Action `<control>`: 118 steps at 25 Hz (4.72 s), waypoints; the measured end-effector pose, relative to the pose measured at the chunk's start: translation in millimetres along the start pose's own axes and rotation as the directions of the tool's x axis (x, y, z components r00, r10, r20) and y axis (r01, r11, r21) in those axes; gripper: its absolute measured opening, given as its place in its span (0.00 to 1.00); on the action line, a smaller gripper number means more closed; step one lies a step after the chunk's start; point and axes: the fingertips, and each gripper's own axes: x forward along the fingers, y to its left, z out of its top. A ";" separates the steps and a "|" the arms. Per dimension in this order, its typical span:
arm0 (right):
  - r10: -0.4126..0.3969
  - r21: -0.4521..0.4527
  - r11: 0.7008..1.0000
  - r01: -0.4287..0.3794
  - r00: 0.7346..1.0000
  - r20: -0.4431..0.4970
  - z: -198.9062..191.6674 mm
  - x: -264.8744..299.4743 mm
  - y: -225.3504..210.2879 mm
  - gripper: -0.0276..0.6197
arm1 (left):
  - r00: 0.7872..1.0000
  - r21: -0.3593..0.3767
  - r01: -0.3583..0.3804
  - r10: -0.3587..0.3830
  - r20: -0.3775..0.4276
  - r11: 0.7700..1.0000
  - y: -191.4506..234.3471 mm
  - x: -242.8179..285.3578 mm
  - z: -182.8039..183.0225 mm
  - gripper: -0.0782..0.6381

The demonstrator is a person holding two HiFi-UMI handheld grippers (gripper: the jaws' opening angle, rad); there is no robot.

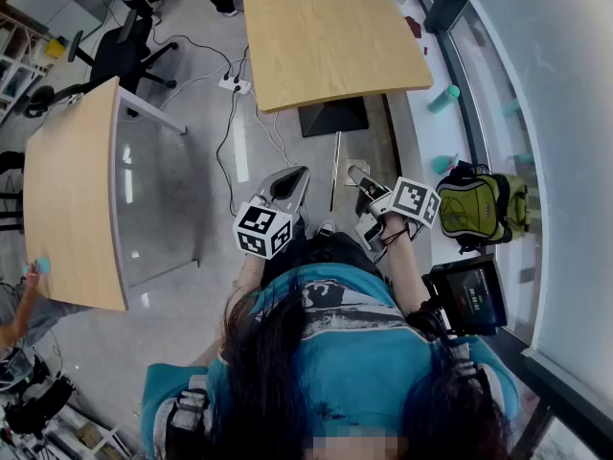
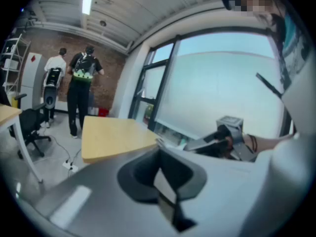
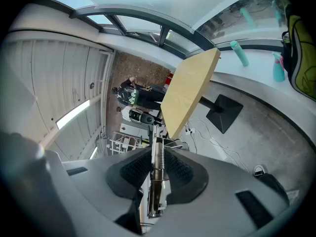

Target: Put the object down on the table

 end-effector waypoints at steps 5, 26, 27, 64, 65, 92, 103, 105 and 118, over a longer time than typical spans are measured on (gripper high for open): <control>0.001 -0.002 1.000 -0.001 1.000 0.001 9.6 9.6 -4.2 0.18 | 1.000 0.014 0.000 0.000 0.001 1.000 9.8 11.2 4.7 0.11; -0.025 -0.008 1.000 0.026 0.999 0.043 97.5 172.2 48.8 0.18 | 0.999 0.033 0.037 -0.039 0.033 0.999 181.1 75.5 90.2 0.11; -0.025 -0.006 1.000 0.026 0.999 0.049 103.3 186.6 54.2 0.18 | 0.999 0.035 0.039 -0.040 0.035 0.999 195.7 78.2 97.5 0.11; -0.144 -0.168 0.977 0.130 0.987 -0.074 295.4 450.1 46.5 0.18 | 0.997 -0.122 -0.054 0.060 0.048 0.991 381.4 192.5 159.3 0.11; -0.153 -0.184 0.974 0.134 0.984 -0.089 300.7 458.2 41.7 0.18 | 0.997 -0.124 -0.062 0.068 0.047 0.990 382.5 196.8 160.1 0.11; -0.352 -0.309 0.911 0.274 0.906 -0.235 321.0 564.6 -67.9 0.20 | 0.963 -0.190 -0.263 0.268 -0.001 0.946 417.4 188.8 143.5 0.11; -0.351 -0.255 0.919 0.302 0.920 -0.176 325.4 541.2 -55.1 0.32 | 0.971 -0.171 -0.235 0.241 0.010 0.957 417.4 176.4 148.2 0.11; -0.338 -0.235 0.924 0.301 0.931 -0.136 321.9 525.8 -49.9 0.32 | 0.973 -0.166 -0.225 0.231 0.015 0.960 414.7 168.1 146.4 0.11; -0.104 -0.175 0.978 0.114 0.992 0.067 241.8 432.4 60.7 0.32 | 0.997 -0.116 -0.071 0.073 0.012 0.991 388.5 115.6 132.2 0.11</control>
